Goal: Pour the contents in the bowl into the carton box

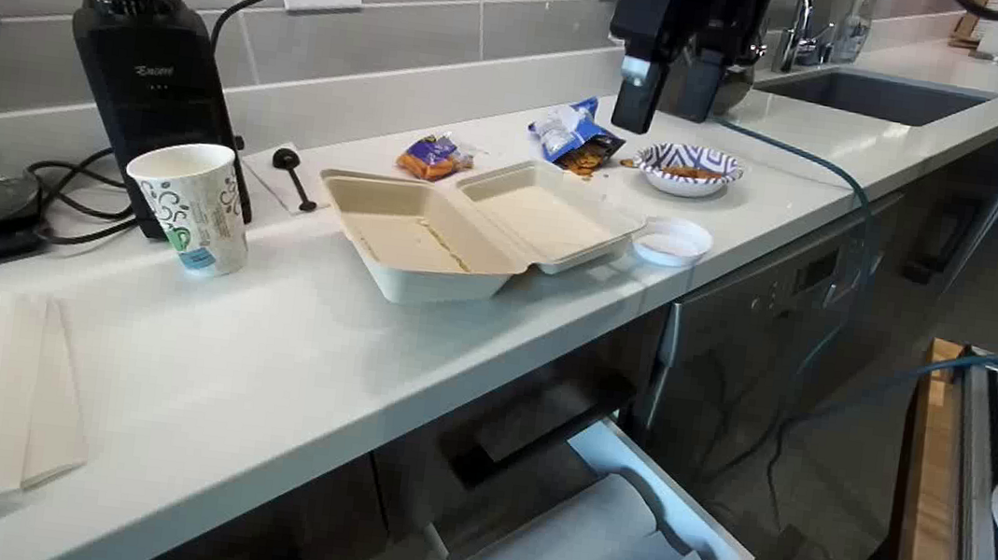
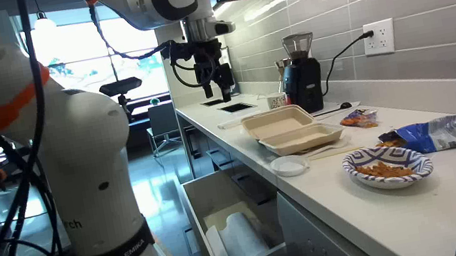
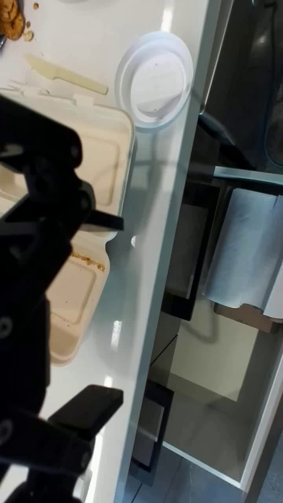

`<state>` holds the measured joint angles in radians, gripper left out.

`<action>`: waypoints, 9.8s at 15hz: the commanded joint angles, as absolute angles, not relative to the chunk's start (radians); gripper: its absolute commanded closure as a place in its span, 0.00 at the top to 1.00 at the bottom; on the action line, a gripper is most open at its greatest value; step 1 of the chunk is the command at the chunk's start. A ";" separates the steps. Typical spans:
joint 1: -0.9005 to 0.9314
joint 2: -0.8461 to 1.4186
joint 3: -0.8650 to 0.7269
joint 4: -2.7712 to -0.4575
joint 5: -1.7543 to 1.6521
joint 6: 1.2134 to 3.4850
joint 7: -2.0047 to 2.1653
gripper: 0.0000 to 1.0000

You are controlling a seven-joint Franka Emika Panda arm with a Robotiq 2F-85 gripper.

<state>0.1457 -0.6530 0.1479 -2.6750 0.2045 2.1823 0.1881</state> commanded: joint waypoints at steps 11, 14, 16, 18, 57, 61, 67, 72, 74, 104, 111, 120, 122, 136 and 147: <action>0.145 -0.653 0.148 -2.673 0.204 2.179 0.188 1.00; 0.145 -0.653 0.148 -2.673 0.204 2.179 0.188 1.00; 0.145 -0.653 0.148 -2.673 0.204 2.179 0.188 1.00; 0.114 -0.644 0.146 -2.671 0.189 2.200 0.212 1.00; -0.213 -0.093 -0.293 -2.363 -0.099 2.405 -0.356 1.00; -0.225 -0.016 -0.295 -2.352 -0.032 2.447 -0.338 1.00; -0.233 -0.029 -0.283 -2.359 -0.052 2.436 -0.335 1.00; -0.267 0.089 -0.298 -2.303 0.024 2.482 -0.397 1.00; -0.289 0.106 -0.293 -2.282 0.063 2.484 -0.433 1.00; -0.405 0.292 -0.217 -2.107 0.162 2.361 -0.588 0.79; -0.411 0.300 -0.203 -2.089 0.192 2.353 -0.584 0.79; -0.422 0.313 -0.200 -2.063 0.226 2.361 -0.579 0.73; -0.425 0.320 -0.201 -2.058 0.224 2.360 -0.578 0.74; -0.436 0.323 -0.198 -2.026 0.230 2.312 -0.586 0.03; -0.441 0.330 -0.198 -2.017 0.240 2.279 -0.593 0.37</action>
<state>-0.4256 0.3105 -0.2095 -2.0276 0.2159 2.3071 -0.5751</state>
